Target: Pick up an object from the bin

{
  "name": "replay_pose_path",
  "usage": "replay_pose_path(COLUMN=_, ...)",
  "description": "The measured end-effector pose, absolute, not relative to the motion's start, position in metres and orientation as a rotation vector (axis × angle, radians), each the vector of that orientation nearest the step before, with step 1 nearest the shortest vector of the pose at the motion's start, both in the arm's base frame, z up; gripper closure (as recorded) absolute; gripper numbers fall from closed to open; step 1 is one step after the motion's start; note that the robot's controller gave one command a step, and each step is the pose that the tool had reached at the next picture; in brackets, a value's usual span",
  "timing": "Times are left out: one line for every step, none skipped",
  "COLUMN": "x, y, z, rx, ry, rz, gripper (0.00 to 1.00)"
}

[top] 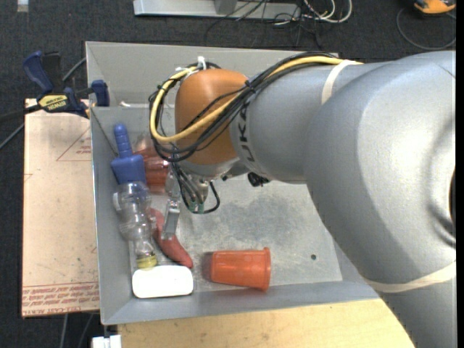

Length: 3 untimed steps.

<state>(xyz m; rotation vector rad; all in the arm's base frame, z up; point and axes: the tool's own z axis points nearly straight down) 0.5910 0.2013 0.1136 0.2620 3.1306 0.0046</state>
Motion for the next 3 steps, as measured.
replay_pose_path(x=0.577, y=0.227, z=0.085, rx=0.359, ry=3.12, rz=0.0, gripper=0.0)
replay_pose_path(x=0.533, y=0.212, z=0.073, rx=0.487, ry=3.1, rz=0.009, gripper=0.0)
replay_pose_path(x=0.528, y=0.202, z=0.07, rx=0.481, ry=3.1, rz=0.003, gripper=1.0)
